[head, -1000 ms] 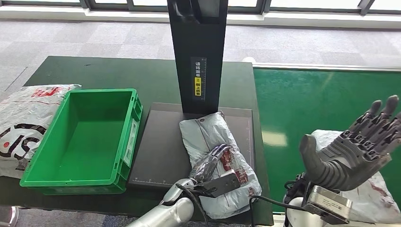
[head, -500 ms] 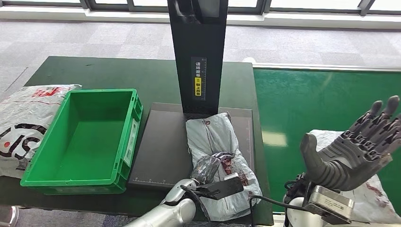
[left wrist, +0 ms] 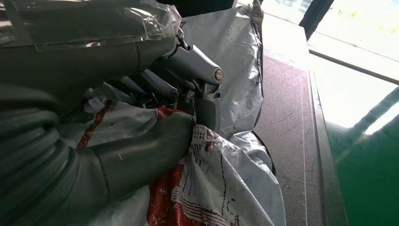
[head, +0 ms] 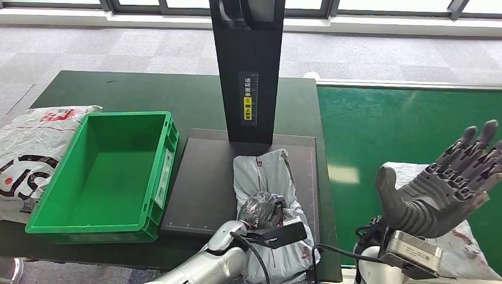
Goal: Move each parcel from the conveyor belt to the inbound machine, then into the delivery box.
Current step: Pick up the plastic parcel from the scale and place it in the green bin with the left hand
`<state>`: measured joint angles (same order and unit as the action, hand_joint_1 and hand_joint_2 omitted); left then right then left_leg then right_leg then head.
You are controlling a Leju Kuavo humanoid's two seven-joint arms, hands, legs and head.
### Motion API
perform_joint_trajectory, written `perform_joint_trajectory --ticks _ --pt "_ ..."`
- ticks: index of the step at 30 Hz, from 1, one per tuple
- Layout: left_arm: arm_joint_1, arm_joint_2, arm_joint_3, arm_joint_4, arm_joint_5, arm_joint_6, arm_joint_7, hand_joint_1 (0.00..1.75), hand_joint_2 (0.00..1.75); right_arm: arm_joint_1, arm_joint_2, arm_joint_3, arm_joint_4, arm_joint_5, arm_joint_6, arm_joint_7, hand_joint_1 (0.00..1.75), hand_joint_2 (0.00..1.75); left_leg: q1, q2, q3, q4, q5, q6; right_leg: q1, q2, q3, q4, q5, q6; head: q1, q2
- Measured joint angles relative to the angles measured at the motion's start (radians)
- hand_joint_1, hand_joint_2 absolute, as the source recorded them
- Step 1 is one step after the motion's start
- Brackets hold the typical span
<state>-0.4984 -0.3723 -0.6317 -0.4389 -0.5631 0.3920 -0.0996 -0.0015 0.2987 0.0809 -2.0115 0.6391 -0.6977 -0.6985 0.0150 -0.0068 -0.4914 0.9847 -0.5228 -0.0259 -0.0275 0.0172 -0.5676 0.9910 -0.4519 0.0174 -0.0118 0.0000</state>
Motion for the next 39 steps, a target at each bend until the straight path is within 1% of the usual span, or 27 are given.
perform_joint_trajectory --ticks 4,6,11,13,15,21,23,26,28,32,36,39 --pt "-0.001 0.000 0.000 0.004 -0.035 0.023 0.020 1.75 1.75 0.000 0.000 0.000 0.000 0.001 0.000 0.000 0.00 1.75 0.000 0.000 0.000 0.000 0.000 0.000 0.000 0.000 0.000 0.000 0.000 0.000 0.000 0.000" --pt "-0.001 0.000 0.000 0.005 -0.065 0.049 0.030 1.75 1.75 0.000 0.000 0.000 0.000 0.003 0.000 0.000 0.00 1.75 0.000 0.000 0.000 0.000 0.000 0.000 0.000 0.000 0.000 0.000 0.000 0.000 0.000 0.000" --pt "-0.002 0.013 0.014 -0.016 -0.136 0.177 0.025 1.75 1.75 0.000 0.000 0.000 0.000 0.007 0.000 0.000 0.00 1.75 0.000 0.000 0.000 0.000 0.000 0.000 0.000 0.000 -0.001 0.000 0.000 0.000 0.000 0.000" --pt "-0.002 0.023 0.033 -0.043 -0.169 0.223 0.018 1.75 1.75 0.000 0.000 0.000 0.000 0.008 0.000 0.000 0.00 1.75 0.000 0.000 0.000 0.000 0.000 0.000 0.000 0.000 -0.001 0.000 0.000 0.000 0.000 0.000" --pt "-0.001 0.033 0.059 -0.075 -0.201 0.249 0.012 1.75 1.75 0.000 0.000 -0.001 0.000 0.008 0.000 0.000 0.00 1.75 0.000 0.000 0.001 0.000 0.000 0.000 0.000 0.000 -0.001 0.000 0.000 0.000 0.000 0.000" --pt "0.016 0.055 0.125 -0.153 -0.266 0.277 0.008 1.75 1.75 0.001 0.000 -0.002 0.000 0.009 0.000 0.000 0.00 1.75 0.000 0.000 0.006 0.000 0.000 0.000 0.000 0.000 -0.001 0.000 0.000 0.000 0.000 0.000" --pt "0.041 0.058 0.159 -0.200 -0.343 0.292 0.005 1.75 1.75 0.002 0.000 -0.004 0.000 0.009 0.000 0.000 0.00 1.75 0.000 0.000 0.007 0.000 0.000 0.000 0.000 0.000 -0.002 0.000 0.000 0.000 0.000 0.000" --pt "0.092 0.052 0.238 -0.308 -0.482 0.304 -0.017 1.75 1.75 0.002 0.000 -0.008 0.000 0.007 0.000 0.000 0.00 1.75 0.000 0.000 0.006 0.000 0.000 0.000 0.000 0.000 -0.002 0.000 0.000 0.000 0.000 0.000" --pt "0.112 0.045 0.287 -0.366 -0.524 0.307 -0.028 1.75 1.75 0.002 0.000 -0.009 0.000 0.007 0.000 0.000 0.00 1.75 0.000 0.000 0.006 0.000 0.000 0.000 0.000 0.000 -0.003 0.000 0.000 0.000 0.000 0.000" --pt "0.136 0.041 0.340 -0.432 -0.533 0.308 -0.030 1.75 1.75 0.002 0.000 -0.009 0.000 0.006 0.000 0.000 0.00 1.75 0.000 0.000 0.006 0.000 0.000 0.000 0.000 0.000 -0.003 0.000 0.000 0.000 0.000 0.000" --pt "0.148 0.038 0.362 -0.466 -0.539 0.308 -0.034 1.75 1.75 0.002 0.000 -0.010 0.000 0.006 0.000 0.000 0.00 1.75 0.000 0.000 0.006 0.000 0.000 0.000 0.000 0.000 -0.002 0.000 0.000 0.000 0.000 0.000" --pt "0.159 0.038 0.385 -0.508 -0.569 0.308 -0.055 1.75 1.75 0.002 0.000 -0.010 0.000 0.004 0.000 0.000 0.00 1.75 0.000 0.000 0.006 0.000 0.000 0.000 0.000 0.000 -0.003 0.001 0.000 0.000 0.000 0.000"
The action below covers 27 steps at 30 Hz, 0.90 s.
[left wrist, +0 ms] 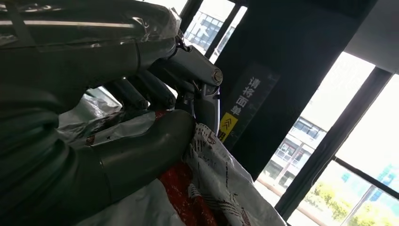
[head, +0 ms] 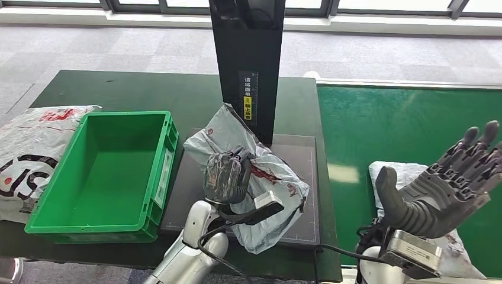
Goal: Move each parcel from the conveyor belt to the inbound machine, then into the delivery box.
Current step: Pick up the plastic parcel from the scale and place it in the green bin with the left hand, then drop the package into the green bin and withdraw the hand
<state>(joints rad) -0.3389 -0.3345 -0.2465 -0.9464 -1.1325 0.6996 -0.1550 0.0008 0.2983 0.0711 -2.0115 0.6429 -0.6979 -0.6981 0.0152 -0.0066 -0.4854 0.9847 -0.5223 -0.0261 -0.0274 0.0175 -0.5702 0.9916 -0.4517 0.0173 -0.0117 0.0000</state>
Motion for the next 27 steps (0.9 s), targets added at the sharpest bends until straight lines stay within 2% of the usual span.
perform_joint_trajectory --ticks 3,9,15,18,23,27 --pt "0.018 0.001 0.034 -0.083 -0.038 0.000 -0.028 1.75 1.75 0.000 0.000 -0.002 0.000 -0.004 0.000 0.000 0.00 1.75 0.000 0.000 -0.001 0.000 0.000 0.000 0.000 0.000 -0.001 0.000 0.000 0.000 0.000 0.000" --pt "0.064 0.009 0.128 -0.350 -0.112 0.000 -0.048 1.75 1.75 0.002 0.000 -0.012 0.000 -0.011 0.000 0.000 0.00 1.75 0.000 0.000 -0.001 0.000 0.000 0.000 0.000 0.000 -0.001 0.000 0.000 0.000 0.000 0.000" --pt "0.081 0.014 0.271 -0.566 -0.107 0.001 -0.069 1.75 1.75 0.001 0.000 -0.014 0.000 -0.013 0.000 0.000 0.00 1.75 0.000 0.000 -0.007 -0.001 0.000 0.000 0.000 0.000 0.000 0.000 0.000 0.000 0.000 0.000" --pt "0.064 0.012 0.377 -0.594 -0.107 0.001 -0.087 1.75 1.75 0.000 0.000 -0.012 0.002 -0.014 0.000 0.000 0.00 1.75 0.001 0.000 -0.008 -0.001 0.000 0.000 0.000 0.000 0.000 0.000 0.000 0.000 0.000 0.000" --pt "-0.015 0.006 0.620 -0.547 -0.068 0.001 -0.230 1.75 1.75 -0.002 0.000 -0.007 0.011 -0.014 0.000 0.000 0.00 1.75 0.001 0.000 -0.006 -0.001 0.000 -0.001 0.001 0.000 0.000 0.001 0.000 0.000 0.000 0.000" --pt "-0.059 0.004 0.793 -0.491 -0.098 0.001 -0.268 1.75 1.75 -0.003 0.000 -0.007 0.020 -0.015 0.000 0.000 0.00 1.75 0.001 0.000 -0.001 -0.001 0.001 -0.001 0.001 0.000 -0.001 0.001 0.000 -0.001 0.000 0.000"
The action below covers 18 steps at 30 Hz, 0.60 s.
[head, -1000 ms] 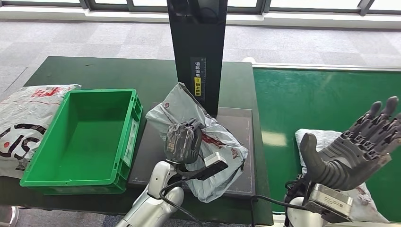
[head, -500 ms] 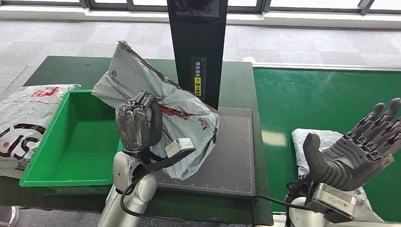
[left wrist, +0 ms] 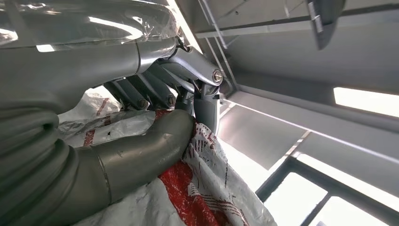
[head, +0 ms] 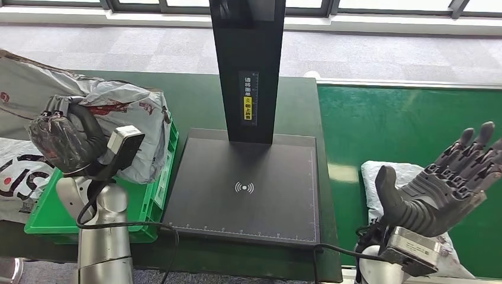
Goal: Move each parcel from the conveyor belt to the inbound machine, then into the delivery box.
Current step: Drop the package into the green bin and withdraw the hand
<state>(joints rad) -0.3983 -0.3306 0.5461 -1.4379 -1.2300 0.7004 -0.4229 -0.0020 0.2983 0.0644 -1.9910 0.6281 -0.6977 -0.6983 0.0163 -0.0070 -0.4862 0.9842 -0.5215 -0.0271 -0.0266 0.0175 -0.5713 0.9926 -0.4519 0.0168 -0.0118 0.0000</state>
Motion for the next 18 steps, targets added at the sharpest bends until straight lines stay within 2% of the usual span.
perform_joint_trajectory --ticks 4,10,13,16,17,18 --pt "-0.043 -0.003 0.140 0.055 -0.031 0.000 -0.036 1.75 1.75 -0.001 0.000 0.001 0.008 -0.002 0.000 0.000 0.00 1.75 0.000 0.000 -0.001 0.000 0.000 0.000 0.000 0.000 0.000 0.000 0.000 0.000 0.000 0.000" --pt "-0.100 -0.005 0.356 0.135 -0.028 0.000 -0.153 1.75 1.75 -0.002 0.000 0.001 0.017 -0.002 0.000 0.000 0.00 1.75 0.000 0.000 0.000 0.000 0.000 0.000 0.000 0.000 0.000 0.000 0.000 0.000 0.000 0.000" --pt "-0.116 -0.007 0.428 0.162 -0.030 0.000 -0.167 1.75 1.75 -0.002 0.000 0.001 0.021 -0.002 0.000 0.000 0.00 1.75 0.000 0.000 0.000 0.000 0.000 0.000 0.000 0.000 0.000 0.000 0.000 0.000 0.000 0.000" --pt "-0.125 -0.008 0.464 0.178 -0.031 0.000 -0.169 1.75 1.75 -0.003 0.000 0.001 0.023 -0.002 0.000 0.000 0.00 1.75 0.000 0.000 0.000 0.000 0.000 0.000 0.000 0.000 0.000 0.000 0.000 0.000 0.000 0.000" --pt "-0.128 -0.009 0.473 0.183 -0.034 0.000 -0.170 1.47 1.75 -0.003 0.000 0.001 0.023 -0.002 0.000 0.000 0.00 1.75 0.000 0.000 0.000 0.000 0.000 0.000 0.000 0.000 0.000 0.000 0.000 0.000 0.000 0.000" --pt "-0.131 -0.010 0.483 0.187 -0.038 0.000 -0.170 1.03 1.75 -0.003 0.000 0.001 0.024 -0.002 0.000 0.000 0.00 1.75 0.000 0.000 -0.001 0.000 0.000 0.000 0.000 0.000 0.000 0.000 0.000 0.000 0.000 0.000"
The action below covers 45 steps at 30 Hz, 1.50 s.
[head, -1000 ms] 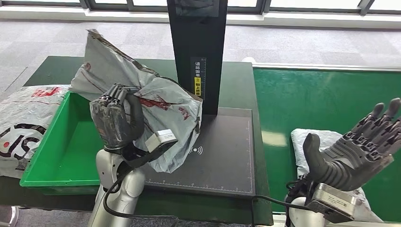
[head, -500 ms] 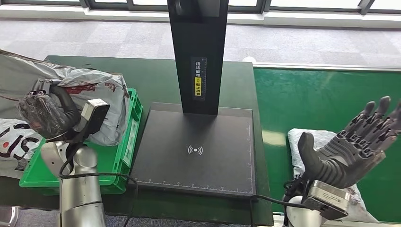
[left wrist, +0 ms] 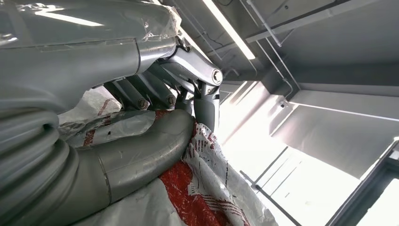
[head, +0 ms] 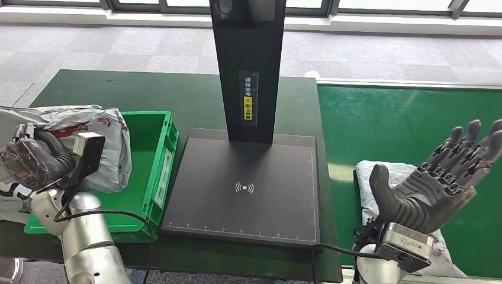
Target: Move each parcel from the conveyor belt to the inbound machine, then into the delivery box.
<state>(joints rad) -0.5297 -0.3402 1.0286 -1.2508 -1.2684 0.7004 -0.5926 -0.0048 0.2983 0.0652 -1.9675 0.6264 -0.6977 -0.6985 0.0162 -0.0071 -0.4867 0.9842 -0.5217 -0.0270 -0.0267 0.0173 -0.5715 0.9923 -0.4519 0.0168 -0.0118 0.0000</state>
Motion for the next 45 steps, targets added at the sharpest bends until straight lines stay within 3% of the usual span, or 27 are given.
perform_joint_trajectory --ticks 2,3,9,18,23,30,32,36,39,42,45 --pt "-0.008 -0.002 0.022 0.010 -0.008 0.000 -0.004 0.16 1.75 0.000 0.000 0.000 0.000 0.001 0.000 0.000 0.00 1.75 0.000 0.000 0.000 0.000 0.000 0.000 0.000 0.000 0.000 0.000 0.000 0.000 0.000 0.000" --pt "-0.012 -0.002 0.034 0.015 -0.005 0.000 -0.013 0.00 1.75 0.000 0.000 0.000 0.001 0.001 0.000 0.000 0.00 1.75 0.000 0.000 0.000 0.000 0.000 0.000 0.000 0.000 0.000 0.000 0.000 0.000 0.000 0.000" --pt "-0.031 -0.003 0.091 0.031 0.088 0.000 -0.102 0.00 1.75 0.000 0.000 0.000 0.004 0.002 0.000 0.000 0.00 1.75 0.000 0.000 0.000 0.000 0.000 0.000 0.000 0.000 0.000 0.000 0.000 0.000 0.000 0.000" --pt "-0.028 -0.005 0.089 0.017 0.197 0.000 -0.109 0.00 1.75 -0.001 0.000 -0.002 0.009 0.001 0.000 0.000 0.00 1.75 0.000 0.000 0.000 0.000 0.000 0.000 0.000 0.000 0.000 0.000 0.000 0.000 0.000 0.000" --pt "0.004 -0.005 0.041 -0.022 0.303 0.000 -0.110 0.00 1.75 0.000 0.000 -0.018 0.012 0.000 0.000 0.000 0.00 1.75 0.000 0.000 0.000 0.000 0.000 0.000 0.000 0.000 0.000 0.000 0.000 0.000 0.000 0.000" --pt "0.108 -0.006 -0.135 -0.137 0.533 0.000 -0.111 0.00 1.75 0.006 0.000 -0.138 0.069 0.011 0.000 0.009 0.00 1.75 0.000 -0.002 -0.001 0.000 0.000 0.000 0.000 -0.002 0.000 -0.001 0.000 0.000 0.000 0.000" --pt "0.141 -0.008 -0.190 -0.162 0.620 0.000 -0.111 0.00 1.75 0.005 0.000 -0.167 0.094 0.055 0.000 0.050 0.00 1.75 0.000 -0.001 0.000 0.000 0.000 0.000 0.000 -0.001 0.000 -0.001 0.000 0.000 0.000 0.000" --pt "0.247 -0.010 -0.429 -0.202 0.887 -0.016 -0.111 0.00 1.75 -0.007 0.000 -0.275 0.194 0.192 0.000 0.179 0.00 1.75 0.000 -0.004 -0.002 0.001 0.000 0.000 0.000 -0.004 0.000 -0.001 0.000 0.000 0.000 0.000" --pt "0.294 -0.003 -0.605 -0.212 1.017 -0.106 -0.111 0.00 1.75 -0.032 0.001 -0.381 0.302 0.312 0.000 0.254 0.00 1.75 0.000 -0.006 -0.005 0.001 0.000 0.001 0.000 -0.007 0.001 -0.001 0.000 0.000 0.000 0.000" --pt "0.333 0.008 -0.743 -0.217 1.072 -0.169 -0.111 0.00 1.75 -0.055 0.003 -0.477 0.394 0.387 -0.001 0.291 0.00 1.75 -0.001 -0.007 -0.010 0.001 -0.001 0.001 -0.001 -0.007 0.002 -0.001 0.000 0.000 0.000 0.000" --pt "0.361 0.014 -0.831 -0.219 1.087 -0.184 -0.111 0.00 1.75 -0.073 0.007 -0.542 0.465 0.429 -0.001 0.329 0.00 1.75 0.000 -0.006 -0.010 0.001 -0.001 0.001 0.000 -0.007 0.001 -0.001 -0.001 0.000 0.000 0.000"
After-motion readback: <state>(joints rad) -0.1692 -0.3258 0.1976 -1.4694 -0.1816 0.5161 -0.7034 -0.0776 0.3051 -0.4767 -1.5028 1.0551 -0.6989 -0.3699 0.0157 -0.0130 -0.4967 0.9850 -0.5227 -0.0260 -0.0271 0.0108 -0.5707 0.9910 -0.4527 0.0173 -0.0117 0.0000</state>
